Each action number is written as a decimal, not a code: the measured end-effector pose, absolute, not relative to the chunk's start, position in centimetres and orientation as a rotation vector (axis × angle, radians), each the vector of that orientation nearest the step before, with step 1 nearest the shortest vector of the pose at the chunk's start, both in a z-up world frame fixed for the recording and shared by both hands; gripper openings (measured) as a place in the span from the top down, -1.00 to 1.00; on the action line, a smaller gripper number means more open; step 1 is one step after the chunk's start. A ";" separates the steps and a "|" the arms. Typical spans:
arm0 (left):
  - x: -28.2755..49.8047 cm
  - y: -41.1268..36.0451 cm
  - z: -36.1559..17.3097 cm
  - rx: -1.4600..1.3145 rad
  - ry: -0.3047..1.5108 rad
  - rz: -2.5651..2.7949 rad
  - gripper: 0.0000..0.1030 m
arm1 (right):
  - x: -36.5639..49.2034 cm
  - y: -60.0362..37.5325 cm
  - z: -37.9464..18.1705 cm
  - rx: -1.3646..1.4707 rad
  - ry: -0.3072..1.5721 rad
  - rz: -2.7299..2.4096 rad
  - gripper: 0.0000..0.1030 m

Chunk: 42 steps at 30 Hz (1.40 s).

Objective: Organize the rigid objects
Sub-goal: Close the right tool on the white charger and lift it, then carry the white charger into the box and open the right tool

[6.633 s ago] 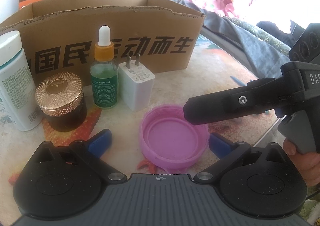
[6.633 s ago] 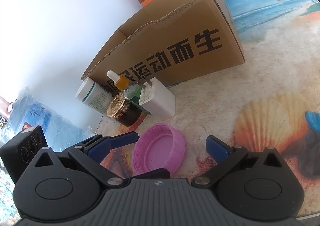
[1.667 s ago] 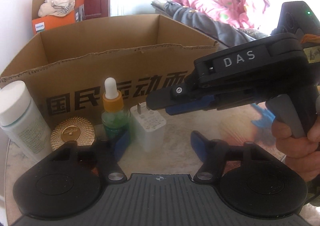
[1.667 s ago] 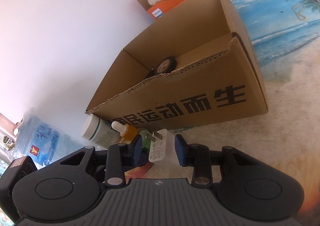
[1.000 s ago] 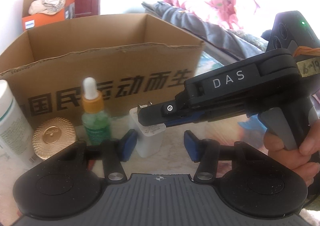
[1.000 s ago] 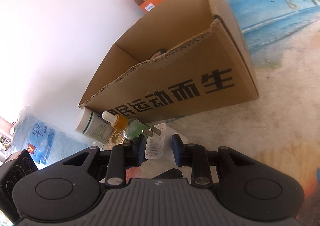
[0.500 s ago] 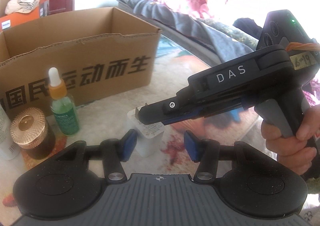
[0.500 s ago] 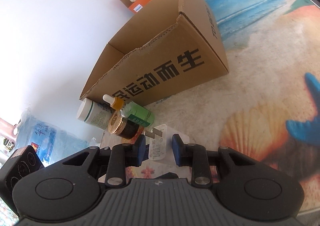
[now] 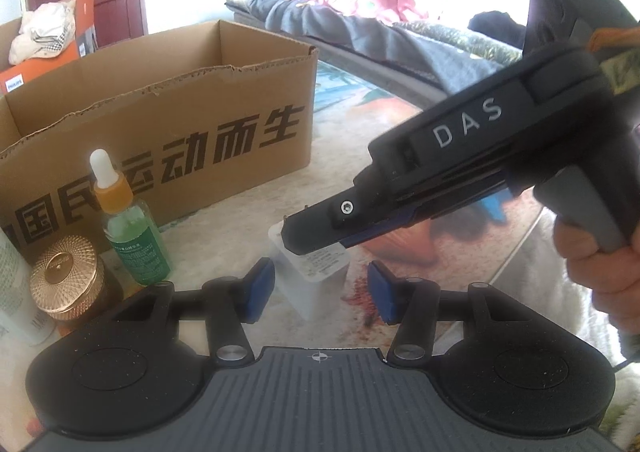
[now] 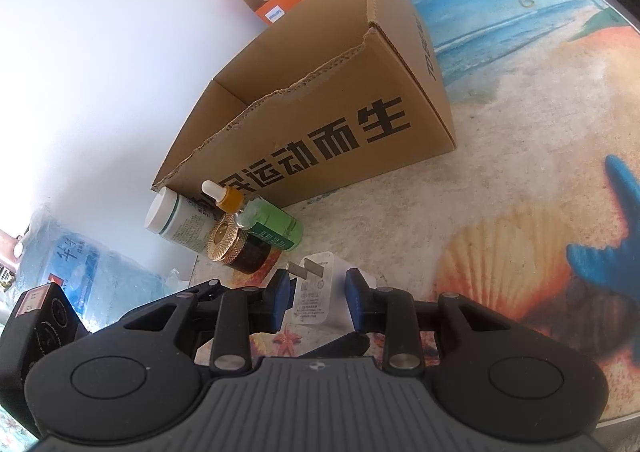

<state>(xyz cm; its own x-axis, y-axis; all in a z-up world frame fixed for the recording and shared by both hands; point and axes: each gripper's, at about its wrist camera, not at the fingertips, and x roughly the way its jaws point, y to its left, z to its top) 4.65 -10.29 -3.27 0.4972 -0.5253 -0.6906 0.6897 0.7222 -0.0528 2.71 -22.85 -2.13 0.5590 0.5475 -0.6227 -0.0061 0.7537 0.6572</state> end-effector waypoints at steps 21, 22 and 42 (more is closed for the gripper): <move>4.2 -10.8 -3.4 0.262 0.697 -0.663 0.25 | 2.2 -22.6 -2.3 0.659 0.894 0.345 0.28; 3.9 -10.7 -3.2 0.260 0.688 -0.660 0.25 | 2.2 -22.6 -2.0 0.656 0.887 0.348 0.27; 15.5 -9.1 8.4 0.256 0.545 -0.541 0.27 | 14.0 -19.3 10.7 0.455 0.680 0.511 0.27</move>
<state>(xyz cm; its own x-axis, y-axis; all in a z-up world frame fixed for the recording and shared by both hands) 15.48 -9.10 8.41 0.7207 -0.4180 -0.5531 0.5501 0.8303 0.0894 14.03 -19.27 10.67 0.6656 0.5782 -0.4719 -0.2924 0.7838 0.5479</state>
